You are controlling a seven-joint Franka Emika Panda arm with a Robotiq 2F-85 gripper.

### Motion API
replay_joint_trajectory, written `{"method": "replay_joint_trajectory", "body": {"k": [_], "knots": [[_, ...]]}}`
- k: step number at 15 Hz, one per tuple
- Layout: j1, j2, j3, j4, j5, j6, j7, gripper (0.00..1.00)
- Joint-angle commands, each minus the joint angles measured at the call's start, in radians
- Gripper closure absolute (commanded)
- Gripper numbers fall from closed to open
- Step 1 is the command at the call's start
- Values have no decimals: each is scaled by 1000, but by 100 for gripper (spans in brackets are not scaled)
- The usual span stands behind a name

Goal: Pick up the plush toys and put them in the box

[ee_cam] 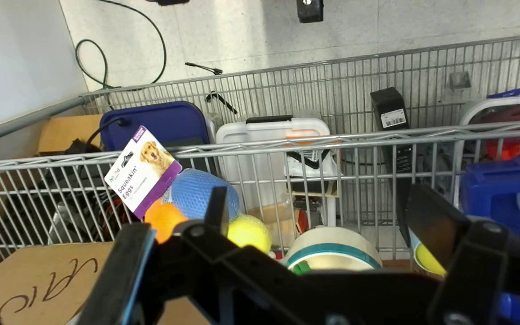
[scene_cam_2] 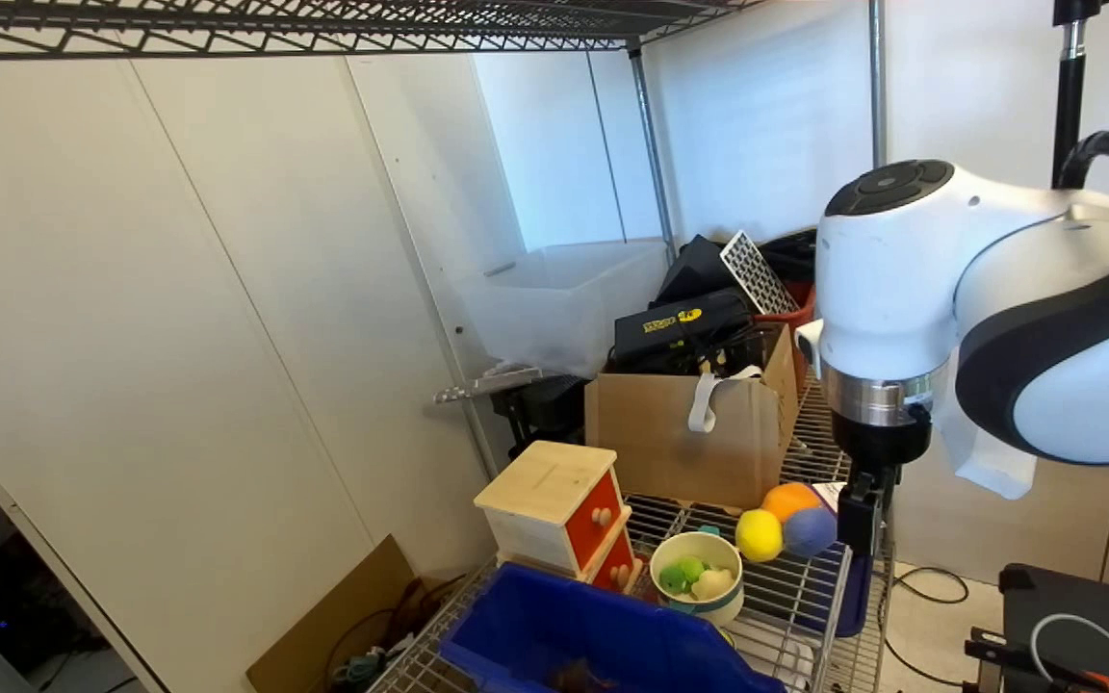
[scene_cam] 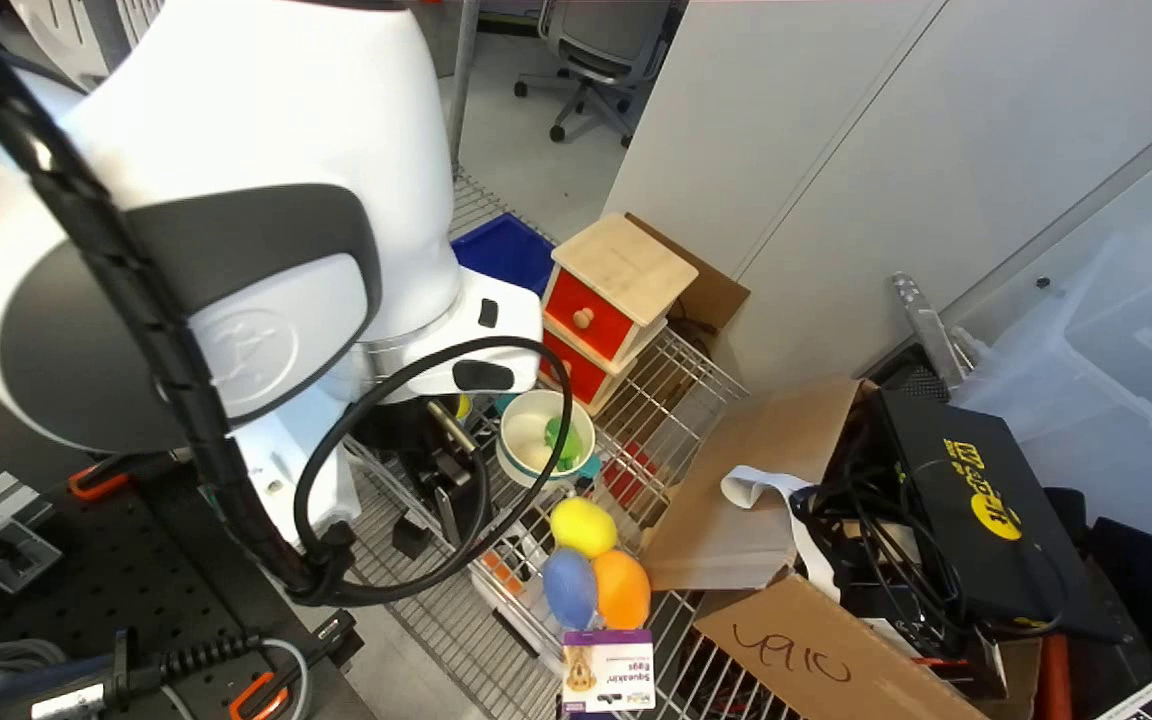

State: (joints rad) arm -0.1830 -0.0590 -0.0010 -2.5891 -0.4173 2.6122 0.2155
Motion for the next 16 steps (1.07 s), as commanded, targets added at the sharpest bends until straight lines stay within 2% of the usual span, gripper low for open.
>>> {"method": "replay_joint_trajectory", "body": {"k": [1,11,14,16], "knots": [[27,66,-32,69,13,-23,10,0],[30,164,-120,214,92,-83,83,0],[34,183,-133,236,125,-100,115,0],[35,170,-138,208,106,-69,87,0]]}}
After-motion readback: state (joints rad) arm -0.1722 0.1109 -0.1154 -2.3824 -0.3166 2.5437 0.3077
